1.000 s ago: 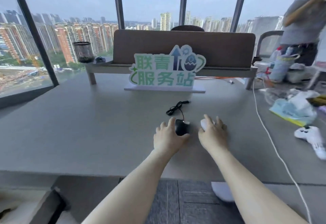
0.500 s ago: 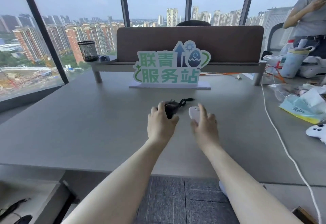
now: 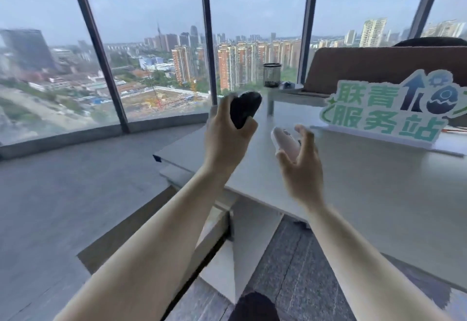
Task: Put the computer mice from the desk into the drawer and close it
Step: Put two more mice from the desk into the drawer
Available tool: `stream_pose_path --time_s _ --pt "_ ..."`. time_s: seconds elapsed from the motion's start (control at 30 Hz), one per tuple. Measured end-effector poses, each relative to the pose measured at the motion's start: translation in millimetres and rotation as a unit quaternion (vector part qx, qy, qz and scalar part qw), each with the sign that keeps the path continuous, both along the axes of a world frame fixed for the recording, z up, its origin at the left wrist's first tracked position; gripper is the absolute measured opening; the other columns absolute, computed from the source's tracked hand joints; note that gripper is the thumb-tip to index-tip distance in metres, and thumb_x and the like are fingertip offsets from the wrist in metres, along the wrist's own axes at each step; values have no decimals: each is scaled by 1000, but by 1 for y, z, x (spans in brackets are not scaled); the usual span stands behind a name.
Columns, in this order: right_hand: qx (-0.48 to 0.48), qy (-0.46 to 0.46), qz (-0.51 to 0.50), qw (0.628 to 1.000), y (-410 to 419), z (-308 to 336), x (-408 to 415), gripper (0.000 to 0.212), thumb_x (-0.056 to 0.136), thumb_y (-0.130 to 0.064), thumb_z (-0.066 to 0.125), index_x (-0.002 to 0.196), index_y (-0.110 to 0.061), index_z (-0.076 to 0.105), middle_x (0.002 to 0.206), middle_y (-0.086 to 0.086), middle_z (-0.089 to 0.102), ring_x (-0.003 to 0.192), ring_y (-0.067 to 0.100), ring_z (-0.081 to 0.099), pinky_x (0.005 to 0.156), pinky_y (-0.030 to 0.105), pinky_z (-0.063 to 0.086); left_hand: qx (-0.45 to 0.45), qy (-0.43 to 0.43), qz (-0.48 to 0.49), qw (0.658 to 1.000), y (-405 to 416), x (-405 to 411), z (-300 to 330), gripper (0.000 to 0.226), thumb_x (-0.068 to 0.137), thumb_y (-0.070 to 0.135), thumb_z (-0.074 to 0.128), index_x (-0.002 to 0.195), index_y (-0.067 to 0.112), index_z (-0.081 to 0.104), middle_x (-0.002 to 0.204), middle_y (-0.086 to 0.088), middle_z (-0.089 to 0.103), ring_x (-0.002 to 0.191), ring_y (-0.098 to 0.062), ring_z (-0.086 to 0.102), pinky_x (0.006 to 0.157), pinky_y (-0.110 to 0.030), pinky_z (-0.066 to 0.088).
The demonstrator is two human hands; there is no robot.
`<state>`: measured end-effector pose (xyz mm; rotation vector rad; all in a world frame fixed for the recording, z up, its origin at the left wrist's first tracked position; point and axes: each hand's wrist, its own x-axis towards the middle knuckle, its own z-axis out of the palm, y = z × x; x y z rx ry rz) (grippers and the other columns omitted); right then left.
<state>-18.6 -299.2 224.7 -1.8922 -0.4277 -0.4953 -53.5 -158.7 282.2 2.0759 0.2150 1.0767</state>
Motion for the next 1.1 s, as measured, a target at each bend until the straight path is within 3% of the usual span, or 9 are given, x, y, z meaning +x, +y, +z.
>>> stream_pose_path --time_s 0.1,0.23,0.37,0.5,0.63,0.73,0.87,1.1 --pt "-21 38 75 996 56 -18 -24 52 88 -24 62 134 -28 38 135 6 51 97 12 49 65 19 36 -14 19 58 998 57 -38 -23 52 80 28 60 130 26 47 110 1 49 90 -16 52 72 -27 39" --pt "-76 122 180 973 126 -59 -54 52 85 -27 62 130 -31 38 129 6 53 97 18 54 75 32 43 -47 81 137 986 120 -84 -73 50 80 27 61 128 24 49 110 1 52 91 -16 51 76 -26 37" --pt "-197 216 235 927 180 -108 -79 54 84 -30 57 133 -28 36 132 8 48 94 20 50 77 34 44 -65 187 183 963 171 -113 -141 52 78 29 58 128 19 49 119 -9 58 105 -27 54 84 -33 41" --pt "-329 284 251 865 219 -151 -95 59 77 -31 51 133 -26 33 127 11 47 97 30 56 78 39 50 -110 315 221 916 206 -132 -197 56 82 30 55 135 18 43 127 -16 51 116 -35 48 96 -42 39" --pt "-451 282 256 807 254 -190 -99 75 80 -33 48 148 -21 19 136 19 46 112 36 56 81 39 48 -127 455 227 852 229 -135 -239 61 86 30 51 143 17 33 137 -21 42 122 -42 42 101 -42 34" --pt "-524 269 248 769 278 -214 -103 69 85 -32 46 148 -19 20 139 19 43 118 35 53 85 40 48 -106 533 219 811 240 -131 -265 51 88 28 49 135 12 36 133 -21 42 120 -43 43 96 -43 38" --pt "-591 267 236 724 299 -237 -104 66 88 -31 50 146 -20 21 139 21 42 122 37 50 90 44 48 -92 602 205 766 248 -121 -290 43 88 25 51 126 9 38 133 -20 43 122 -42 47 93 -45 42" --pt "-645 241 245 683 303 -253 -104 74 86 -24 59 148 -18 18 138 23 45 124 36 51 89 42 47 -80 681 169 708 257 -110 -311 59 86 25 55 139 8 34 142 -17 40 129 -37 47 96 -46 44"
